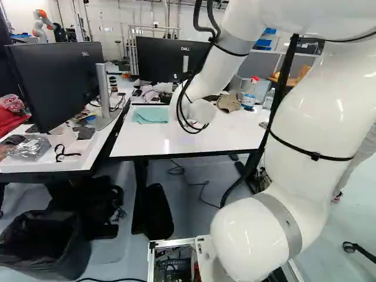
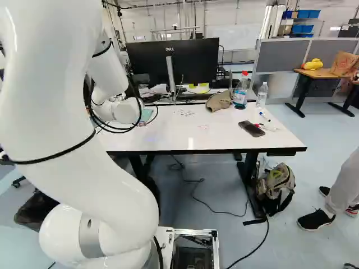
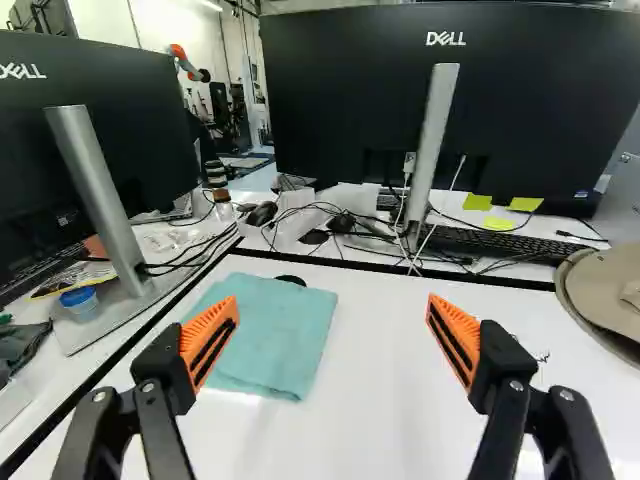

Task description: Clean the table with the green towel

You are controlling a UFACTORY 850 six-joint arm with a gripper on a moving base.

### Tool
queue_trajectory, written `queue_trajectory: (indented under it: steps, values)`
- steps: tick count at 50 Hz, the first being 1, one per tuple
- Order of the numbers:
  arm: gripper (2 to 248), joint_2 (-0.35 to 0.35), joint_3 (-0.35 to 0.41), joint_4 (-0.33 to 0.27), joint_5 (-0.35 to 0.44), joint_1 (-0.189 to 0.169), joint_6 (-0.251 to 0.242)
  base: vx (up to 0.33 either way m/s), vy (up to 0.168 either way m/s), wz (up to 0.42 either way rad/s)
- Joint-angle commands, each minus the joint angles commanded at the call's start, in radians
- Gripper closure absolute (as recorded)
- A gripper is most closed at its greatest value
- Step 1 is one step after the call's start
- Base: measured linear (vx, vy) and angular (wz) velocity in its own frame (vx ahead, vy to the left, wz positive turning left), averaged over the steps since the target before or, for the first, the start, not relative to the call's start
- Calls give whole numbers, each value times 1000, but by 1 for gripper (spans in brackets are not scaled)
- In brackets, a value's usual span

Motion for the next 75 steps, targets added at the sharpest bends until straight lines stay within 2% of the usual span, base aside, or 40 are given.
queue_trajectory:
  steps: [20, 44, 54, 75]
  values:
    - [3, -96, -106, 0, 0, 36, 0, 0, 0, 0]
    - [3, -220, -251, 0, -14, 56, 0, 0, 0, 0]
    - [3, -269, -310, 0, -72, 66, 0, 0, 0, 0]
    - [3, -354, -416, 0, -247, 99, 0, 0, 0, 0]
